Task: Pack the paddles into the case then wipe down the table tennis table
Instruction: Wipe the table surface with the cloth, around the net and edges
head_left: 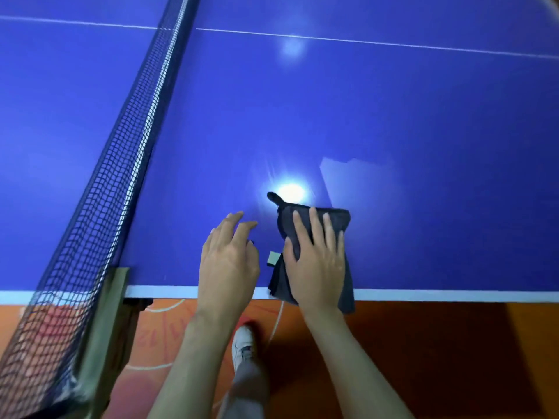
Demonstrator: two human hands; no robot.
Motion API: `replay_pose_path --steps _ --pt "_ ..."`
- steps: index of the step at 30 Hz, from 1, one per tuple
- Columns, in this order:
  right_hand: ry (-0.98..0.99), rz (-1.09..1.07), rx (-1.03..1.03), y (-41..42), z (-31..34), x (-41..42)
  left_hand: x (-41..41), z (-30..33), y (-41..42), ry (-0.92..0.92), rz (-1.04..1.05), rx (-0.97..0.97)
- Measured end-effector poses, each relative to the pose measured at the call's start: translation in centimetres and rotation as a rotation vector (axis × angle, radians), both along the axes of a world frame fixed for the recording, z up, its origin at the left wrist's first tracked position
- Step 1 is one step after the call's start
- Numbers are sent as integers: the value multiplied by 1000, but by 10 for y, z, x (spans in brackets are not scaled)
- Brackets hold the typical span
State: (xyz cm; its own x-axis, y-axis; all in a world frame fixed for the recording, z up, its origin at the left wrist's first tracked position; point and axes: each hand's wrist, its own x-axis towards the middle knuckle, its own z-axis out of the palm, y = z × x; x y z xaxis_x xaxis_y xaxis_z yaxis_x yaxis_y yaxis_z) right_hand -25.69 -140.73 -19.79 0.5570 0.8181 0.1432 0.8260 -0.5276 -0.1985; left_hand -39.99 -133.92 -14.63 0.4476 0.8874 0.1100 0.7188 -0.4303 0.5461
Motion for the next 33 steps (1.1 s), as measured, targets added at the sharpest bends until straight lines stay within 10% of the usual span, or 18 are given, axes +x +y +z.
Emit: replay_pose_path --steps 6,23,33 --pt "-22 8 -58 -68 -5 -15 8 13 -27 -11 -8 -15" --pt "6 -59 91 175 -2 173 69 -19 67 14 -65 29" --pt "11 -13 94 131 -2 163 93 -21 45 135 -216 58"
